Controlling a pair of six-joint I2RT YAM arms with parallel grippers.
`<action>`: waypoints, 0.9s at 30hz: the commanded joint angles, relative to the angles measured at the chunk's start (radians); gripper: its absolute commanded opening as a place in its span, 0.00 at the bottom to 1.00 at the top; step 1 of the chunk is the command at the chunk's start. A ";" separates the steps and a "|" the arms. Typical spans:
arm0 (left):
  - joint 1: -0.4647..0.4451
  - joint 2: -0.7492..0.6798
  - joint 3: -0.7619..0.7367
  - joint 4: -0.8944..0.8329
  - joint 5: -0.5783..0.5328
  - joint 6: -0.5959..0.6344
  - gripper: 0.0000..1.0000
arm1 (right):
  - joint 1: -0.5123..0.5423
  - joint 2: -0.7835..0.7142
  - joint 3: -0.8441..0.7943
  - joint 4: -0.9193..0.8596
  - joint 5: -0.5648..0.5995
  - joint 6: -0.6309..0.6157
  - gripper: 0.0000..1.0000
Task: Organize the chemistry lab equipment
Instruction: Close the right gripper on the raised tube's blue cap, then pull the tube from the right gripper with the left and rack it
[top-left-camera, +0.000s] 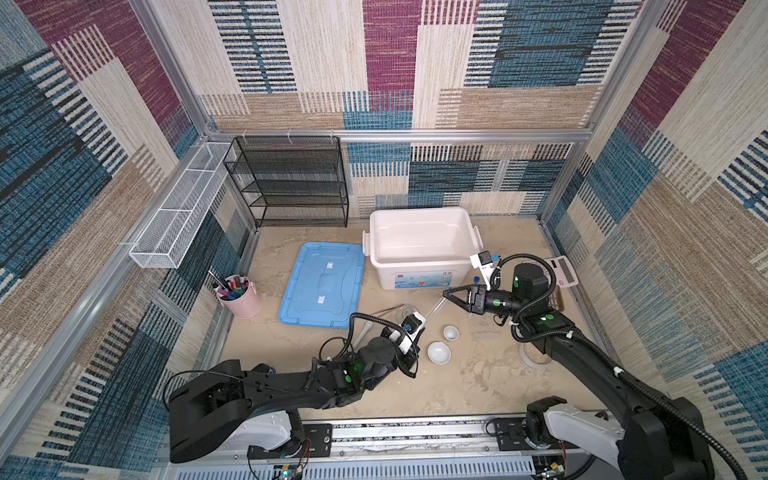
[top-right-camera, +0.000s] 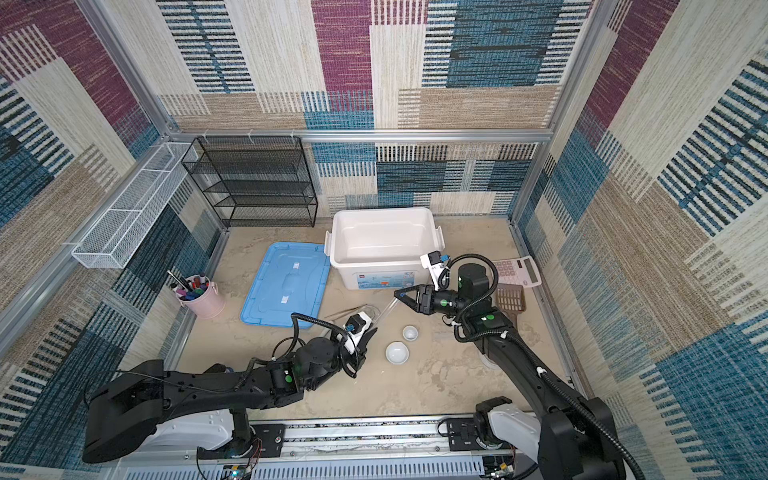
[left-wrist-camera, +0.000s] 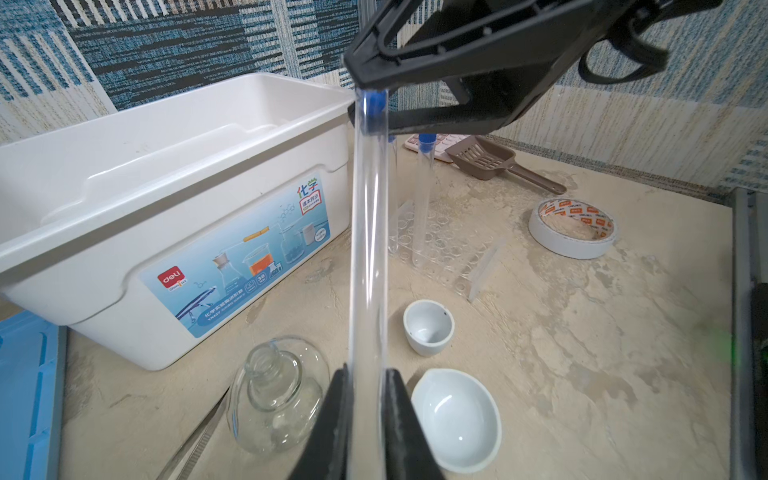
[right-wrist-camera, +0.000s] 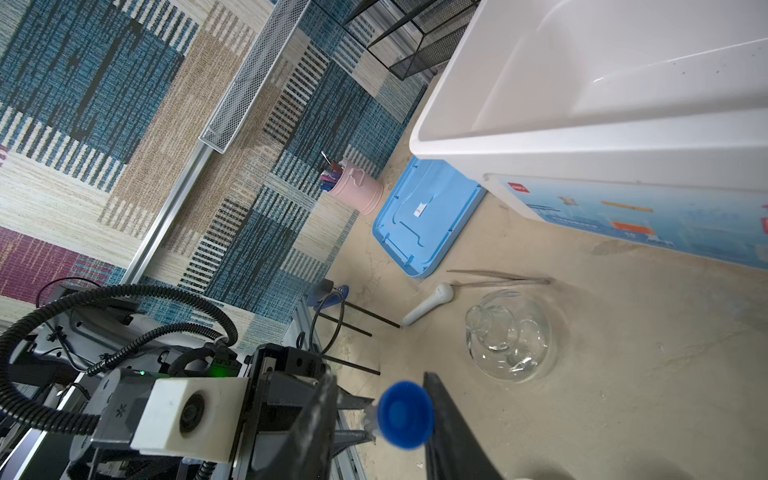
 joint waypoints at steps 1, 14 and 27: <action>-0.001 0.005 0.004 0.043 0.001 0.013 0.15 | 0.000 -0.008 -0.003 0.039 -0.009 0.013 0.33; -0.001 0.030 0.015 0.033 -0.009 0.001 0.23 | -0.001 -0.035 -0.023 0.027 0.013 0.006 0.18; -0.001 0.019 -0.010 0.031 -0.079 -0.059 0.75 | 0.002 -0.140 -0.026 -0.174 0.209 -0.091 0.13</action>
